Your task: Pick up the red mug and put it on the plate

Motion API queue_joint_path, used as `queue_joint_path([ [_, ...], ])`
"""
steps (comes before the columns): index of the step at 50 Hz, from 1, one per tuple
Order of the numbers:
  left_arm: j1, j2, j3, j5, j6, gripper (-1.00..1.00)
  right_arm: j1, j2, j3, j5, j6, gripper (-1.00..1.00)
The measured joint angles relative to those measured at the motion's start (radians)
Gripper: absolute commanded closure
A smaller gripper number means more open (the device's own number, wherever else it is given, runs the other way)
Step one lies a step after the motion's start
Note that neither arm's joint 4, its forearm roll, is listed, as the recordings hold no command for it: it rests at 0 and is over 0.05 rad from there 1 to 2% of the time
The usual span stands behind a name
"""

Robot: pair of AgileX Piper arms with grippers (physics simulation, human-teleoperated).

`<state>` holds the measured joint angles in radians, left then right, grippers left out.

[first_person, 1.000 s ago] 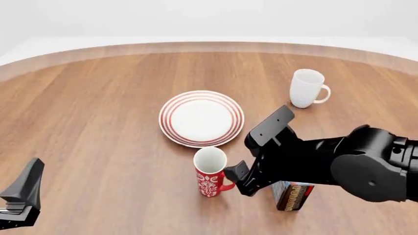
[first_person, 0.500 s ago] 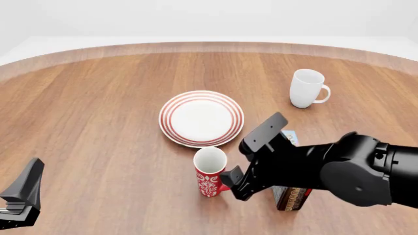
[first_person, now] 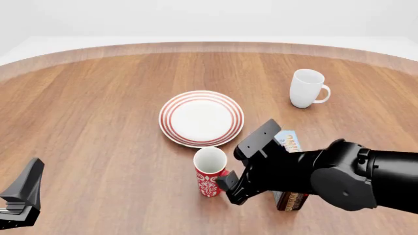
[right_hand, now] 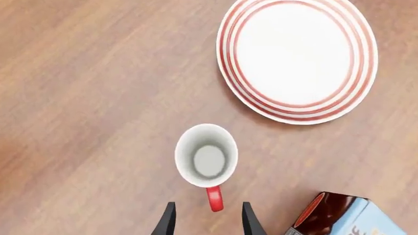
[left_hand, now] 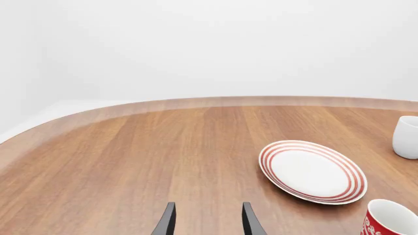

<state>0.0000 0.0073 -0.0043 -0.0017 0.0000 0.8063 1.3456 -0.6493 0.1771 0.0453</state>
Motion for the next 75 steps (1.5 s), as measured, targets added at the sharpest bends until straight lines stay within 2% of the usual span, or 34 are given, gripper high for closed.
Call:
queue_joint_path([
  [75,0.000,0.000,0.000,0.000,0.000,-1.00,-0.002,0.152,0.073,-0.183,0.052,-1.00],
])
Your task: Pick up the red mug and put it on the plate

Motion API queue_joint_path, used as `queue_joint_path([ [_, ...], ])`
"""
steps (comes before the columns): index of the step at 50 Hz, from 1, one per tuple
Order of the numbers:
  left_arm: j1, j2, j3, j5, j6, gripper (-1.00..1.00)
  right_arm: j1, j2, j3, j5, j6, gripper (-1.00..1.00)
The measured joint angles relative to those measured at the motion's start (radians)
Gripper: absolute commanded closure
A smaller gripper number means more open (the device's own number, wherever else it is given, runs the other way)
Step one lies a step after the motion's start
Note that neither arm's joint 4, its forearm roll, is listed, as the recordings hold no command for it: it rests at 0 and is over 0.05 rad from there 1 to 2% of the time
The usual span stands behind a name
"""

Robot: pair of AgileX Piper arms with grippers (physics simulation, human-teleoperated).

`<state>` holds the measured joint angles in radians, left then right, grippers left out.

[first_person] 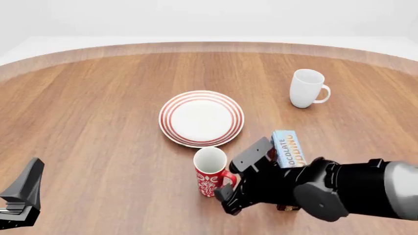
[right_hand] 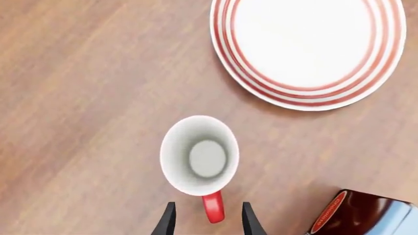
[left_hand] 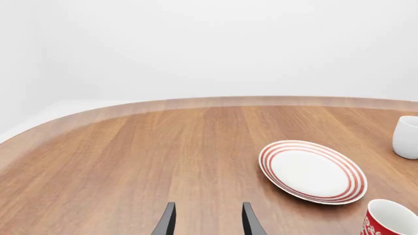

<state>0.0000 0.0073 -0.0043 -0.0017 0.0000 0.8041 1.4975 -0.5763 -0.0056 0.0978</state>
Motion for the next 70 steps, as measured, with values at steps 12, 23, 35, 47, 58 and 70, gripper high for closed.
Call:
queue_joint_path([
  [12,0.000,0.000,0.000,0.000,0.000,-1.00,0.004,0.012,0.007,-0.019,0.004,1.00],
  [23,0.000,0.000,0.000,0.000,0.000,-1.00,-0.006,0.010,0.010,-0.018,-0.006,1.00],
  [35,0.000,0.000,0.000,0.000,0.000,-1.00,0.007,-0.016,0.007,-0.002,-0.010,1.00],
  [47,0.000,0.000,0.000,0.000,0.000,-1.00,0.013,-0.098,-0.018,0.055,-0.033,1.00],
  [58,0.000,0.000,0.000,0.000,0.000,-1.00,-0.002,-0.168,-0.057,0.130,-0.059,1.00],
  [70,0.000,0.000,0.000,0.000,0.000,-1.00,-0.030,-0.225,-0.112,0.211,-0.088,1.00],
])
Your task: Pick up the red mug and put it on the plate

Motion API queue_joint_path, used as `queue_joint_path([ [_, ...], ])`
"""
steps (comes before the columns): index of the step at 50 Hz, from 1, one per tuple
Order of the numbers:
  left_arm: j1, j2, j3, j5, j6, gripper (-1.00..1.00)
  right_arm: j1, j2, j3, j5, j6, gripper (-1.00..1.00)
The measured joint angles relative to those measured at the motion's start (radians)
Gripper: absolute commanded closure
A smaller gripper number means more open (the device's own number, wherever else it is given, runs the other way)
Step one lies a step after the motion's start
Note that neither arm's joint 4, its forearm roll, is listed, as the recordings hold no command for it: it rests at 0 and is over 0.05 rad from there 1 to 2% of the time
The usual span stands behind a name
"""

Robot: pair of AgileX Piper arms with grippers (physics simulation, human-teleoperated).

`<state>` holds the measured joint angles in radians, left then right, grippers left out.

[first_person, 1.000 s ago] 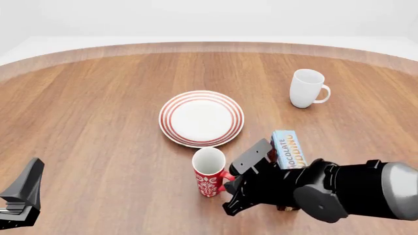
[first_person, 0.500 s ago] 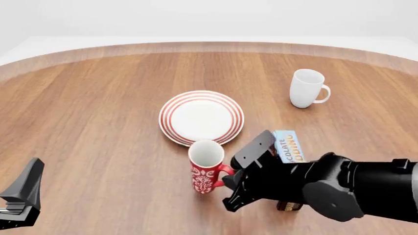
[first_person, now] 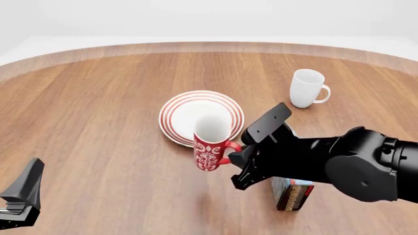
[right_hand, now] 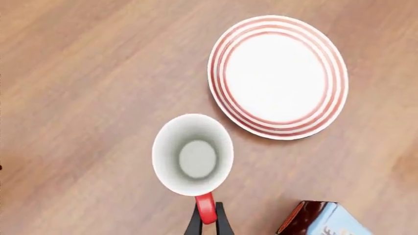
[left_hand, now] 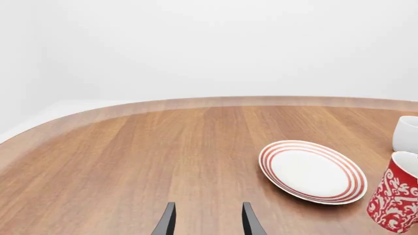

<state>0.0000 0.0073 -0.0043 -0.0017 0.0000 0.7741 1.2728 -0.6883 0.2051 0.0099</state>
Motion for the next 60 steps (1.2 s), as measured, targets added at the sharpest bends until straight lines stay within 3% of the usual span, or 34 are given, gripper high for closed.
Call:
queue_joint_path([
  [24,0.000,0.000,0.000,0.000,0.000,-1.00,-0.085,0.007,-0.155,0.072,-0.070,1.00],
  [60,0.000,0.000,0.000,0.000,0.000,-1.00,-0.195,0.225,-0.372,0.012,-0.148,1.00],
])
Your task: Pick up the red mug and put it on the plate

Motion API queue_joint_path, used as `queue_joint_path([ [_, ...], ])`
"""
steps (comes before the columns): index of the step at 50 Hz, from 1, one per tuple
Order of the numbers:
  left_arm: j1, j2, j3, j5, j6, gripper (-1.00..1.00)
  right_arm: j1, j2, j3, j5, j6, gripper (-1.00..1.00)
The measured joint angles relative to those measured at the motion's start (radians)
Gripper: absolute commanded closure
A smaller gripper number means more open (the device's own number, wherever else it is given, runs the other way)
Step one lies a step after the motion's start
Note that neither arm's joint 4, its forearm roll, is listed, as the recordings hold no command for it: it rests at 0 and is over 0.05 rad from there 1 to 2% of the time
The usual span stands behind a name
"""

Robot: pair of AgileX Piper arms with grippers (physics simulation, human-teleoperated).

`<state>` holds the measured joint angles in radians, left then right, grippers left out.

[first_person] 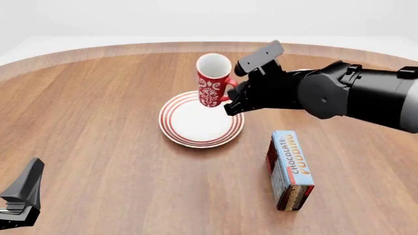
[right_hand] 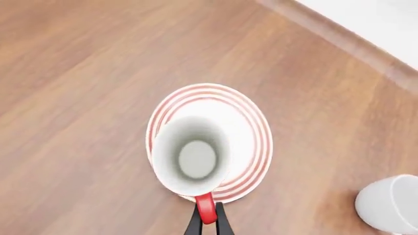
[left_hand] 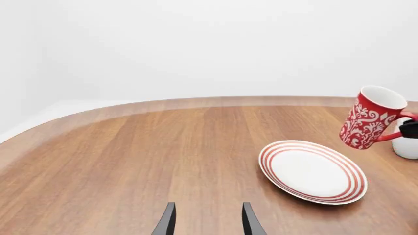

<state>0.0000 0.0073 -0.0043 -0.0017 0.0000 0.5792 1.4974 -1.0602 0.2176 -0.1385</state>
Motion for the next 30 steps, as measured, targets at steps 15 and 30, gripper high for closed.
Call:
queue_joint_path([
  [15,0.000,0.000,0.000,0.000,0.000,-1.00,-0.034,0.083,-0.049,-0.060,-0.021,1.00],
  [30,0.000,0.000,0.000,0.000,0.000,-1.00,-0.040,0.173,-0.092,-0.121,-0.018,1.00],
])
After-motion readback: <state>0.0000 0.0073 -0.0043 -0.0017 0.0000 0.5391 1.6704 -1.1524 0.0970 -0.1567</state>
